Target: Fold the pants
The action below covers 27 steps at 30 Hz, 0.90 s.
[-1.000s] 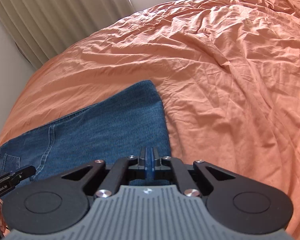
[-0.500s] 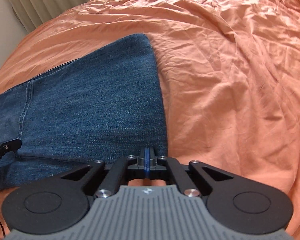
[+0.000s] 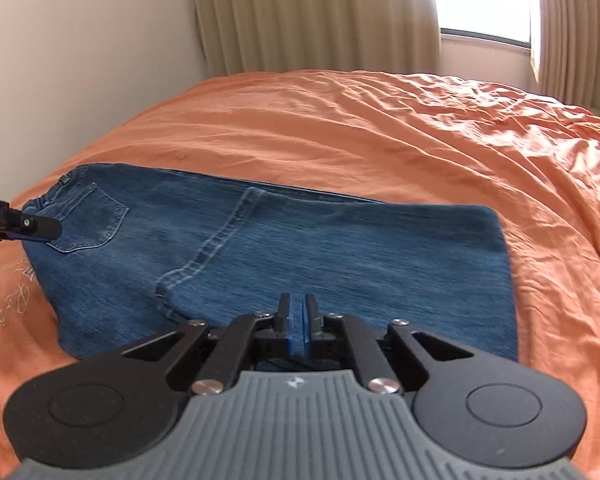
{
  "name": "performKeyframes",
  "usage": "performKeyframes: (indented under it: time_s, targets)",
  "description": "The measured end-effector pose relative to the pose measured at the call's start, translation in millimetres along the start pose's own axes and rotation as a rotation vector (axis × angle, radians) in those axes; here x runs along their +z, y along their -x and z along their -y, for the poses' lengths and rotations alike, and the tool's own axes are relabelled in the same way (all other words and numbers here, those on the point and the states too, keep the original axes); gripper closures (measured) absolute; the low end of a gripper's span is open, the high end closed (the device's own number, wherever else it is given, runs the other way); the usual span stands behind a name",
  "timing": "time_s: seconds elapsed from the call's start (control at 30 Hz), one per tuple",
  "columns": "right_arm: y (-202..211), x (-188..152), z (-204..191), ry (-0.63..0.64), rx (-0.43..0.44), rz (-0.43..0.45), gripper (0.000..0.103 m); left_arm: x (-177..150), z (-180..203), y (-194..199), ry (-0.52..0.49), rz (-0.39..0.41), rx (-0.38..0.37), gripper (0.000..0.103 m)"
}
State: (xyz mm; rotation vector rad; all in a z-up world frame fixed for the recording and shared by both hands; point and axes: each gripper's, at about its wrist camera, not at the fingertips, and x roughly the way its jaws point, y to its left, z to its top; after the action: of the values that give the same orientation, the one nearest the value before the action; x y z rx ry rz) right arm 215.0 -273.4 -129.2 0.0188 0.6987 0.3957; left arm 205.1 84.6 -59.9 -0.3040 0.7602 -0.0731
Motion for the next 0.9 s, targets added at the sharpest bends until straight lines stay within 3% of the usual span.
performKeyframes:
  time_s: [0.33,0.47,0.6,0.73,0.9]
  targets:
    - [-50.9,17.4,-45.4,0.002,0.042,-0.002,0.102,25.5,-152.3,30.3,0.39,0.194,0.155,0.054]
    - [-65.0,21.8,-51.8,-0.006,0.058,-0.002,0.102,20.3,-198.7,9.8,0.545,0.192,0.137,0.05]
    - [-82.2,19.3,-52.0,-0.004,0.072,-0.058,0.102,13.7,-230.3,-19.3,0.673,0.188,0.095,0.049]
    - [-95.3,13.3,-51.6,0.002,0.065,-0.12,0.102,14.5,-242.2,-49.9,0.715,0.18,0.073,0.048]
    - [-99.8,14.4,-55.9,0.019,0.058,-0.13,0.102,21.4,-243.2,-77.0,0.668,0.159,0.118,0.047]
